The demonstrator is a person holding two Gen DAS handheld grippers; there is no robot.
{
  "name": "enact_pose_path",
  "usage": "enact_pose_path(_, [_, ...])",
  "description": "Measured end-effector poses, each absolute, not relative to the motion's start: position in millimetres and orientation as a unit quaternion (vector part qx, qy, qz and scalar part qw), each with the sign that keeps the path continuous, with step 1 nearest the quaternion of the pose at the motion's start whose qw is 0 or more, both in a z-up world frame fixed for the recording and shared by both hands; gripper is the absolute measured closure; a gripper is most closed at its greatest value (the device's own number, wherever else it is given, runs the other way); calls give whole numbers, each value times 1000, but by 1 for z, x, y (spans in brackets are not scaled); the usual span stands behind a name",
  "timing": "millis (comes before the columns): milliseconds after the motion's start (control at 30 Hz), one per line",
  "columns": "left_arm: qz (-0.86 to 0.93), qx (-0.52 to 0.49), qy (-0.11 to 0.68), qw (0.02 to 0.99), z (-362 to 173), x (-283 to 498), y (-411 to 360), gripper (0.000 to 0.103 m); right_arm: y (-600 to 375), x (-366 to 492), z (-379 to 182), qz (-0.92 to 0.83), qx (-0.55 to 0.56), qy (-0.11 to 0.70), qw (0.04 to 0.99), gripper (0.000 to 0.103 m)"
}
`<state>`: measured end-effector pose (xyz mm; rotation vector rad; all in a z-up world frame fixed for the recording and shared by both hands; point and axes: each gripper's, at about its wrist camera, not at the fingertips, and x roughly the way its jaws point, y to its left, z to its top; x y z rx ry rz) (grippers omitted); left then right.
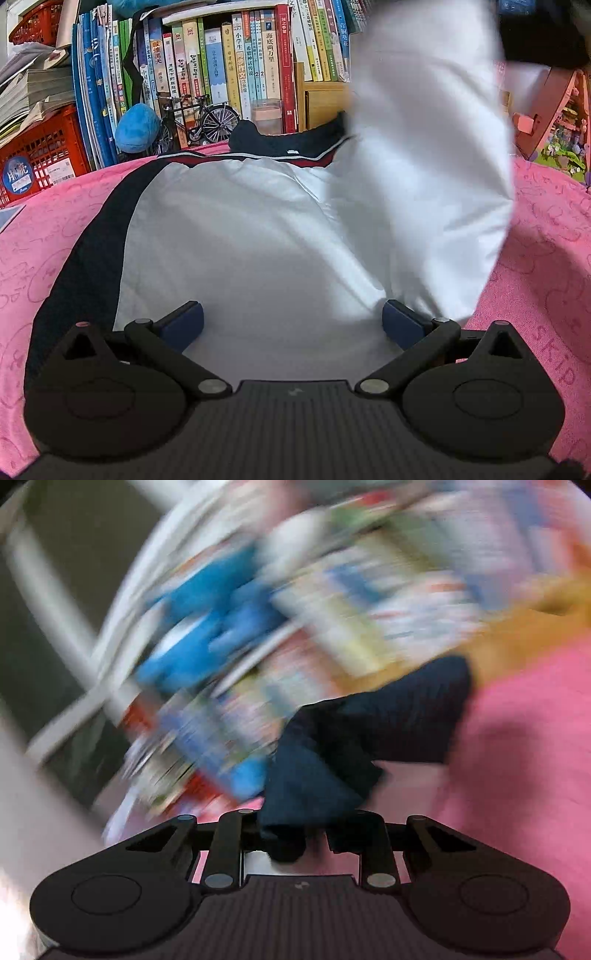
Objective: Fold clothes
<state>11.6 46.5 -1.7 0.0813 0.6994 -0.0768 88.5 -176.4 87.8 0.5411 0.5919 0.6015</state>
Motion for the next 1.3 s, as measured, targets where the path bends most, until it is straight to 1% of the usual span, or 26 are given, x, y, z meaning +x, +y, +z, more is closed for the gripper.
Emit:
enact_pose_path(67, [-38, 38, 343, 938, -2, 11, 47, 0, -145, 95, 96, 340, 224, 303, 862, 75])
enact_pose_path(100, [-38, 38, 343, 938, -1, 12, 46, 0, -130, 98, 100, 365, 206, 312, 853, 72])
enact_pose_path(133, [-38, 38, 343, 938, -1, 12, 46, 0, -114, 101, 104, 390, 187, 321, 843, 67])
enact_pose_path(167, [-38, 38, 343, 938, -1, 12, 46, 0, -107, 103, 105, 399, 188, 323, 837, 60])
enact_pose_path(200, [-38, 38, 343, 938, -1, 12, 46, 0, -106, 103, 105, 406, 196, 318, 834, 44])
enact_pose_path(233, [-38, 37, 343, 938, -1, 12, 46, 0, -107, 103, 106, 409, 205, 312, 833, 30])
enact_pose_path(267, [-38, 36, 343, 938, -1, 12, 47, 0, -112, 102, 106, 410, 213, 305, 833, 27])
enact_pose_path(367, [-37, 36, 342, 938, 0, 11, 46, 0, -132, 94, 102, 398, 228, 292, 839, 23])
enact_pose_path(400, [-37, 36, 342, 938, 0, 11, 46, 0, -142, 88, 99, 380, 226, 288, 849, 20])
enact_pose_path(500, [-43, 28, 341, 939, 0, 12, 50, 0, -156, 67, 90, 329, 180, 272, 886, 15])
enact_pose_path(600, [-94, -46, 323, 940, 4, -2, 76, 0, -163, 28, 67, 274, 83, 255, 923, 13])
enact_pose_path(733, [-164, -274, 312, 895, 3, -24, 143, 0, -152, -23, 31, 258, -45, 235, 936, 11])
enact_pose_path(800, [-186, -355, 300, 866, 7, -22, 166, 0, -138, -39, 17, 268, -88, 226, 932, 10])
enact_pose_path(900, [-192, -370, 281, 864, 21, -4, 173, 0, -107, -45, 5, 257, -133, 212, 933, 9])
enact_pose_path(1033, [-155, -382, 309, 857, 15, 43, 159, 0, -67, -32, -6, 212, -166, 204, 941, 10])
enact_pose_path(1067, [-143, -394, 311, 853, 9, 52, 157, 3, -64, -28, -9, 203, -164, 214, 941, 11])
enact_pose_path(1100, [-130, -406, 313, 849, 3, 62, 156, 9, -61, -24, -12, 193, -161, 224, 942, 11])
enact_pose_path(1133, [-118, -417, 315, 844, -3, 71, 154, 23, -58, -20, -16, 184, -159, 233, 942, 12])
enact_pose_path(1167, [-115, -434, 307, 839, -8, 75, 154, 51, -58, -17, -18, 174, -162, 240, 941, 12])
enact_pose_path(1200, [-106, -438, 309, 837, -8, 79, 153, 68, -58, -15, -19, 160, -162, 243, 943, 12])
enact_pose_path(1233, [-100, -431, 306, 843, -5, 80, 153, 84, -58, -14, -21, 152, -159, 247, 944, 12])
enact_pose_path(1267, [-103, -425, 284, 853, 2, 71, 156, 91, -59, -10, -23, 143, -155, 257, 943, 12])
enact_pose_path(1300, [-106, -419, 261, 863, 9, 62, 159, 94, -60, -5, -25, 134, -150, 268, 942, 12])
